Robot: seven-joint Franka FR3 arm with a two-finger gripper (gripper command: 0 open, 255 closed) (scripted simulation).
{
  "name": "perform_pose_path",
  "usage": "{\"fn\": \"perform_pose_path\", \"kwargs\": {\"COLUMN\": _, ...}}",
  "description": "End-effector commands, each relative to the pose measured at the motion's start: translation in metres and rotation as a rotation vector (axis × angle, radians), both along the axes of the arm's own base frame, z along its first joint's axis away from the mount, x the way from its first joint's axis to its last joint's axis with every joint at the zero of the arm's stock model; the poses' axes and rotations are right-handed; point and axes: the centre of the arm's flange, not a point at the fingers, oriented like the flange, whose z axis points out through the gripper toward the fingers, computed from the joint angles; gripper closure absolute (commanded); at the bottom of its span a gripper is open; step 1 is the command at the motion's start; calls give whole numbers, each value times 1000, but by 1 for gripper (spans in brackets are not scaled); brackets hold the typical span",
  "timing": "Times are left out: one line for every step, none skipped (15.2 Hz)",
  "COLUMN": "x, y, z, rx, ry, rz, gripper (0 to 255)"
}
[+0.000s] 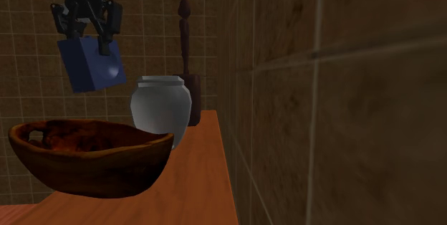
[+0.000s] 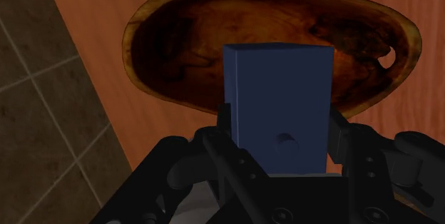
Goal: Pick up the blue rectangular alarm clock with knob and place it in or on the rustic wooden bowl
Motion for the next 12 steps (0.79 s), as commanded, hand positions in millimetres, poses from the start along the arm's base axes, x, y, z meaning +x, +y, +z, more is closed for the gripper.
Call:
{"fn": "perform_pose_path", "kwargs": {"x": 1, "y": 1, "z": -10, "rx": 0, "ry": -1, "rz": 0, "gripper": 255}}
{"fn": "perform_pose_path", "kwargs": {"x": 1, "y": 1, "z": -15, "rx": 0, "ry": -1, "rz": 0, "gripper": 255}}
{"fn": "perform_pose_path", "kwargs": {"x": 1, "y": 1, "z": -20, "rx": 0, "ry": -1, "rz": 0, "gripper": 255}}
{"fn": "perform_pose_path", "kwargs": {"x": 1, "y": 1, "z": -26, "rx": 0, "ry": -1, "rz": 0, "gripper": 255}}
{"fn": "perform_pose_path", "kwargs": {"x": 1, "y": 1, "z": -31, "rx": 0, "ry": -1, "rz": 0, "gripper": 255}}
{"fn": "perform_pose_path", "kwargs": {"x": 1, "y": 1, "z": -36, "rx": 0, "ry": -1, "rz": 0, "gripper": 255}}
{"fn": "perform_pose_path", "kwargs": {"x": 1, "y": 1, "z": -42, "rx": 0, "ry": -1, "rz": 0, "gripper": 255}}
{"fn": "perform_pose_path", "kwargs": {"x": 1, "y": 1, "z": -47, "rx": 0, "ry": -1, "rz": 0, "gripper": 255}}
{"fn": "perform_pose_path", "kwargs": {"x": 1, "y": 1, "z": -52, "rx": 0, "ry": -1, "rz": 0, "gripper": 255}}
{"fn": "perform_pose_path", "kwargs": {"x": 1, "y": 1, "z": -57, "rx": 0, "ry": -1, "rz": 0, "gripper": 255}}
{"fn": "perform_pose_path", "kwargs": {"x": 1, "y": 1, "z": -63, "rx": 0, "ry": -1, "rz": 0, "gripper": 255}}
{"fn": "perform_pose_path", "kwargs": {"x": 1, "y": 1, "z": -69, "rx": 0, "ry": -1, "rz": 0, "gripper": 255}}
